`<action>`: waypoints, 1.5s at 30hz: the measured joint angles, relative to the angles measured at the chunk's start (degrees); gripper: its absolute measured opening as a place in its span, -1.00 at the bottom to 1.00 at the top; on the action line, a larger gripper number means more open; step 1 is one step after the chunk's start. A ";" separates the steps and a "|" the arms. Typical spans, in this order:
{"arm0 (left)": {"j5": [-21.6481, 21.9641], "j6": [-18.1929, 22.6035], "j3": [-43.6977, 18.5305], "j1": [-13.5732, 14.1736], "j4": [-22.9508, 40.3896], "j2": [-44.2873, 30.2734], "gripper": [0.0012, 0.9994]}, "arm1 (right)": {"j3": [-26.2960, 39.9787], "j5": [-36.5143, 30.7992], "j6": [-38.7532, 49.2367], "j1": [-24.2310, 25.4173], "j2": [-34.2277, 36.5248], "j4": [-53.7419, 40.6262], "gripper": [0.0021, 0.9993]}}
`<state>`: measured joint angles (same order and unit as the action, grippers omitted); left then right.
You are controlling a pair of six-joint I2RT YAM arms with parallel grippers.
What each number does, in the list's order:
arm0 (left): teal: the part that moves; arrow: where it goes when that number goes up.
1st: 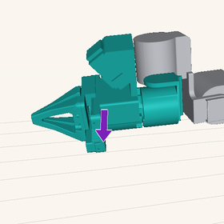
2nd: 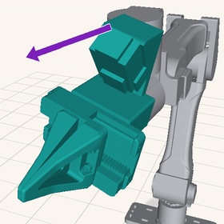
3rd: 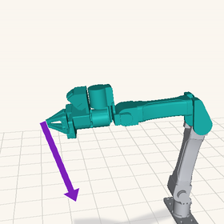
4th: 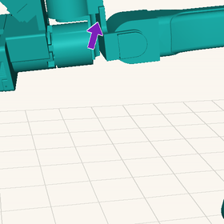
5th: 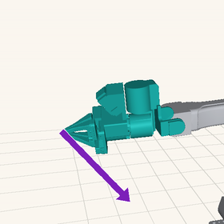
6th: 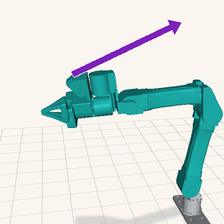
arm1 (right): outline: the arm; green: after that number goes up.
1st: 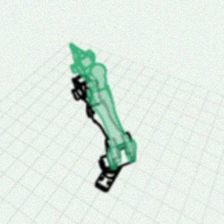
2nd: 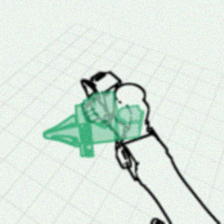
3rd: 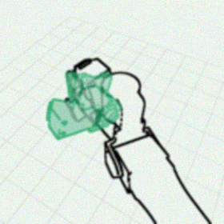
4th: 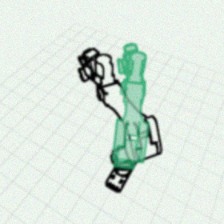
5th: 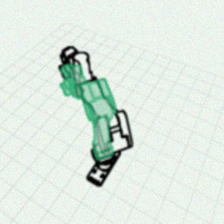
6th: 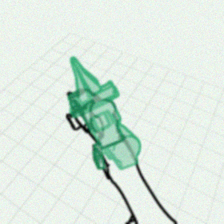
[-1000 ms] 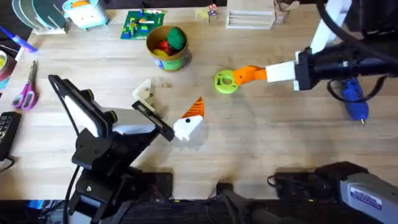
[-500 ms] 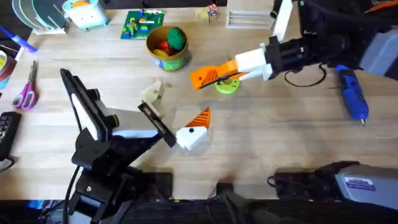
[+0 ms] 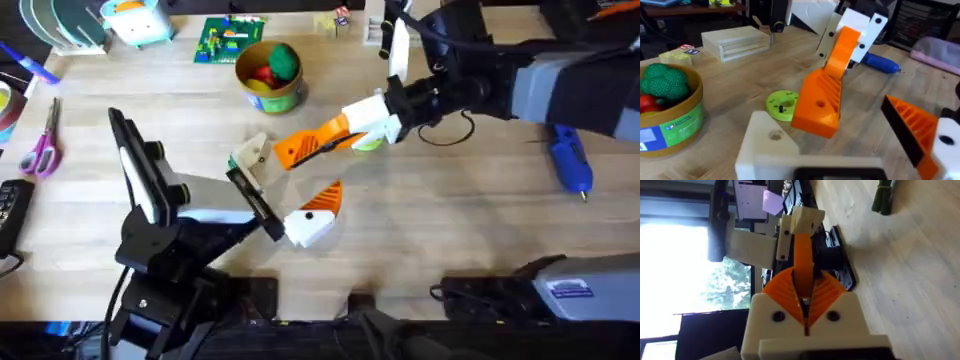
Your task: Pick up the gripper from the table and insert it into the empty holder that is missing its gripper. Then pick up a screw, insert it into the mounting hole, and use the screwdriver to tighten it. Finally, clean up the table by picking up the vegetable and placing it into the bucket.
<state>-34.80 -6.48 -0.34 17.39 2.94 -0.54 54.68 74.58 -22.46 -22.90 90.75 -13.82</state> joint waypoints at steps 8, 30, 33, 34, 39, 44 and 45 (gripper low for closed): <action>-0.19 -0.02 0.00 0.00 0.00 0.00 0.99 | -0.01 0.58 -3.22 -1.37 3.28 4.12 -0.98; 0.34 -0.41 0.00 -0.20 0.04 0.00 0.99 | -0.03 4.84 -18.42 -3.56 8.87 20.47 -0.98; 0.30 -0.42 0.00 -0.24 0.04 0.00 0.99 | -0.03 4.86 -20.44 -3.60 9.23 20.80 -0.98; 0.29 -0.44 0.00 -0.24 0.07 0.00 0.99 | -0.03 4.95 -21.06 -3.65 9.58 20.90 -0.98; -0.52 -1.04 0.00 -0.20 0.11 -0.17 0.99 | -0.03 5.47 -23.39 -4.03 11.63 23.27 -0.99; -0.60 -1.20 0.00 -0.15 0.11 -0.22 0.99 | -0.03 5.65 -24.72 -4.10 12.15 25.66 -0.99; -0.60 -1.19 0.00 -0.15 0.11 -0.22 0.99 | -0.03 5.64 -24.94 -4.10 12.15 25.75 -0.99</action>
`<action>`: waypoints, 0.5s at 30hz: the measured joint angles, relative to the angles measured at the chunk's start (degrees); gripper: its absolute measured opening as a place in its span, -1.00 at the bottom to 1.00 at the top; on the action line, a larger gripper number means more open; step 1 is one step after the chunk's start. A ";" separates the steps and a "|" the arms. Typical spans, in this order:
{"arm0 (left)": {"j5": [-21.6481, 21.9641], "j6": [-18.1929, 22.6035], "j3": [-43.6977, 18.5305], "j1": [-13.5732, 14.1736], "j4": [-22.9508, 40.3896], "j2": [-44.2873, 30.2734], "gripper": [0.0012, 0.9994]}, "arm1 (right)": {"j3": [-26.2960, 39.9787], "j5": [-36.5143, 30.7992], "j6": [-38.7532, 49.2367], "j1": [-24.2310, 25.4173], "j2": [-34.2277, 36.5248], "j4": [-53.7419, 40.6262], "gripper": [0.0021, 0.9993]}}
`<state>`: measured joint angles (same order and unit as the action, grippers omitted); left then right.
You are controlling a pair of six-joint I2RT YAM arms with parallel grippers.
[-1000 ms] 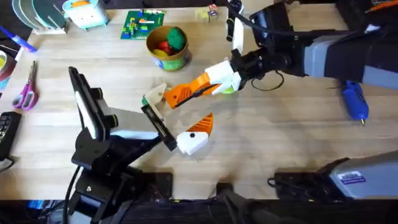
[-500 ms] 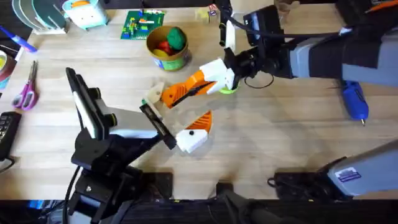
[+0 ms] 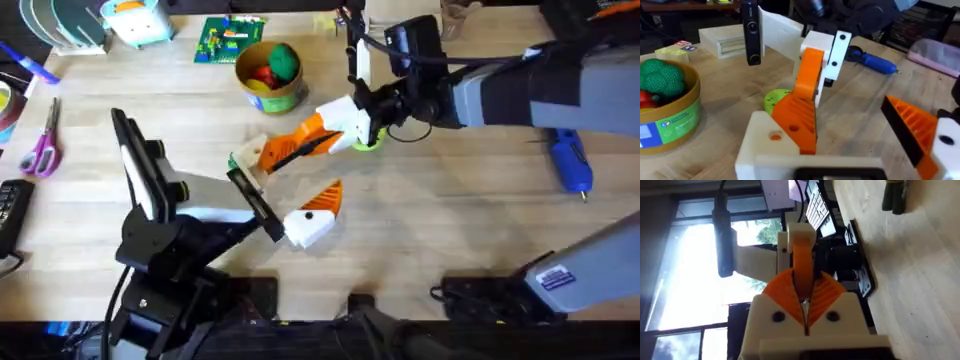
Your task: Pick up the gripper from the table and insert it into the empty holder that is missing its gripper. Then pick up a screw, insert it into the mounting hole, and use the screwdriver to tighten it. Finally, clean up the table by picking up the vegetable and placing it into the bucket.
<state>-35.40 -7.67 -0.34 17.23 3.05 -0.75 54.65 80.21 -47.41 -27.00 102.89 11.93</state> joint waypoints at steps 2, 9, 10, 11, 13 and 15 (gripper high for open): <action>0.00 -0.04 0.00 0.00 0.00 0.00 0.99 | 0.00 -0.13 -0.28 -0.07 0.00 0.05 -0.99; -0.44 -0.32 0.00 0.00 0.02 0.00 0.99 | 0.02 -2.41 -1.09 -2.43 -0.02 2.68 -0.99; -0.27 -0.33 0.00 -0.02 0.02 0.00 0.99 | 0.02 -2.90 -1.24 -2.82 -0.02 3.31 -0.99; -0.11 -0.32 0.00 -0.04 0.02 0.00 0.99 | 0.04 -3.28 -1.32 -2.91 -0.02 3.83 -0.99; -0.12 -0.33 0.00 -0.07 0.02 0.00 0.99 | 0.04 -3.92 -1.58 -2.95 0.00 4.33 -0.99; -0.11 -0.34 0.00 -0.07 0.02 0.00 0.99 | 0.04 -4.34 -1.72 -3.00 -0.02 4.48 -0.99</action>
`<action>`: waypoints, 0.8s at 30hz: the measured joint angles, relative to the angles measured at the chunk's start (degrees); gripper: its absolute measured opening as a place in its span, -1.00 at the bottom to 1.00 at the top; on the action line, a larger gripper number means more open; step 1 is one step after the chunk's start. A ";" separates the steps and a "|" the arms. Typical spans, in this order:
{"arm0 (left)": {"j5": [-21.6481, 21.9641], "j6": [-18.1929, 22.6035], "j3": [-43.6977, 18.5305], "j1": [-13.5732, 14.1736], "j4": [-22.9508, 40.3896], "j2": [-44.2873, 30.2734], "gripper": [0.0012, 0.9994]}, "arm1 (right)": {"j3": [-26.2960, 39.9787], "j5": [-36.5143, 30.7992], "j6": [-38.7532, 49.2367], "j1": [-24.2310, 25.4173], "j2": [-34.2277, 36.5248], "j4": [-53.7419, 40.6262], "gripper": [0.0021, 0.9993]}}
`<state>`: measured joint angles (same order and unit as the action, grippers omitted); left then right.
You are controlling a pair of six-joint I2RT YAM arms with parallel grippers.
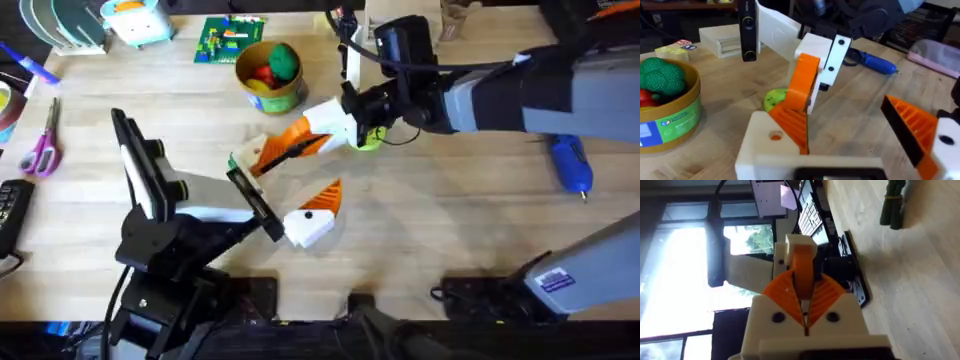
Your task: Pick up the gripper from the table and insert it into the empty holder that is missing its gripper. Then pick up a screw, insert it into the mounting hole, and use the screwdriver to tighten it. Finally, clean up the table by picking up the vegetable and placing it into the bucket.
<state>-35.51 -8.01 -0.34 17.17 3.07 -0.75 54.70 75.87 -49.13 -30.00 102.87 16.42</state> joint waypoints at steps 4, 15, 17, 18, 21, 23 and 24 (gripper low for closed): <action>0.09 -0.04 0.00 0.00 0.02 0.00 0.99 | 0.00 -0.65 -0.15 -0.12 0.01 0.33 -0.99; 0.24 -0.48 0.00 0.00 0.07 -0.06 0.99 | 0.02 -2.96 -0.62 -0.15 0.02 1.58 -0.99; 0.44 -0.59 0.00 0.00 0.05 -0.15 0.99 | 0.02 -3.35 -0.95 -0.28 0.02 2.02 -0.99; 0.61 -0.59 0.00 0.00 0.07 -0.26 0.99 | 0.02 -3.61 -1.08 -0.41 0.00 2.22 -0.99; 0.83 -0.63 0.00 -0.07 0.07 -0.33 0.99 | 0.02 -4.10 -1.46 -0.65 0.00 2.52 -0.99; 0.83 -0.63 0.00 -0.07 0.07 -0.33 0.99 | 0.02 -4.07 -1.50 -0.65 0.02 2.52 -0.99; 0.83 -0.63 0.00 -0.07 0.05 -0.33 0.99 | 0.02 -4.06 -1.52 -0.65 0.00 2.53 -0.99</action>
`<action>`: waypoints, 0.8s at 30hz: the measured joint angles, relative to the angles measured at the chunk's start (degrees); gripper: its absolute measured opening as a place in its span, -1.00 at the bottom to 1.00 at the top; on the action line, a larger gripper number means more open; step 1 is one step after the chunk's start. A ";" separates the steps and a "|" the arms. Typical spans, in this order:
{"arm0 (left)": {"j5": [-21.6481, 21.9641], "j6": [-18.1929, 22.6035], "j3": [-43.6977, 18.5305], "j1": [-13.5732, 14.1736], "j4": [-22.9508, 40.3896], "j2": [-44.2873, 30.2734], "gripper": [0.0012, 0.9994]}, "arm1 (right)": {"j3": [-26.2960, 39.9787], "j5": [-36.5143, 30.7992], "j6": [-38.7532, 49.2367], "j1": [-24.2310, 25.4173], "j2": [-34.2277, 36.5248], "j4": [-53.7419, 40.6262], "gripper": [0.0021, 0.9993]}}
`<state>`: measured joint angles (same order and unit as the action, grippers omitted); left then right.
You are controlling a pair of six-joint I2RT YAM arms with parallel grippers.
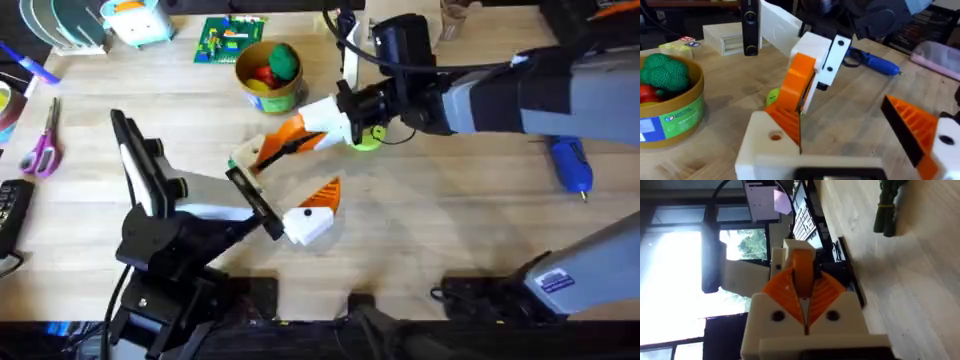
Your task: Pick up the gripper from the table and insert it into the empty holder that is missing its gripper. Then pick up a screw, insert it into the mounting hole, and use the screwdriver to tighten it. Finally, clean up the table by picking up the vegetable and placing it into the bucket.
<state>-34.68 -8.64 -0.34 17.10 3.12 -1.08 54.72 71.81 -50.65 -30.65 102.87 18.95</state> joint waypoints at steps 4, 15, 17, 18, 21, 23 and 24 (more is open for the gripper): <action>0.00 0.00 0.00 0.00 0.02 0.00 0.99 | 0.00 0.02 -0.14 0.02 0.02 -0.01 -0.99; -0.72 0.24 0.00 0.02 -0.07 0.02 0.99 | 0.00 2.47 -0.34 1.55 0.00 -0.10 -0.74; -0.74 0.37 0.00 0.02 -0.07 0.02 0.99 | 0.00 3.29 -0.33 2.50 0.04 -0.16 -0.68; -0.81 0.48 0.00 0.02 -0.09 0.02 0.99 | 0.00 3.65 -0.29 3.12 0.13 -0.14 -0.61; -1.42 0.66 0.00 0.13 -0.09 0.02 0.99 | 0.00 4.28 -0.31 4.71 0.63 -0.14 -0.55; -1.64 0.68 0.00 0.17 -0.07 0.02 0.99 | 0.00 4.63 -0.34 5.45 0.95 -0.13 -0.73; -1.64 0.67 0.00 0.24 -0.06 0.02 0.99 | 0.00 4.91 -0.36 5.52 1.03 -0.14 -0.86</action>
<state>-36.32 -7.97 -0.34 17.34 3.07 -1.06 54.72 76.72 -51.00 -25.13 103.90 18.81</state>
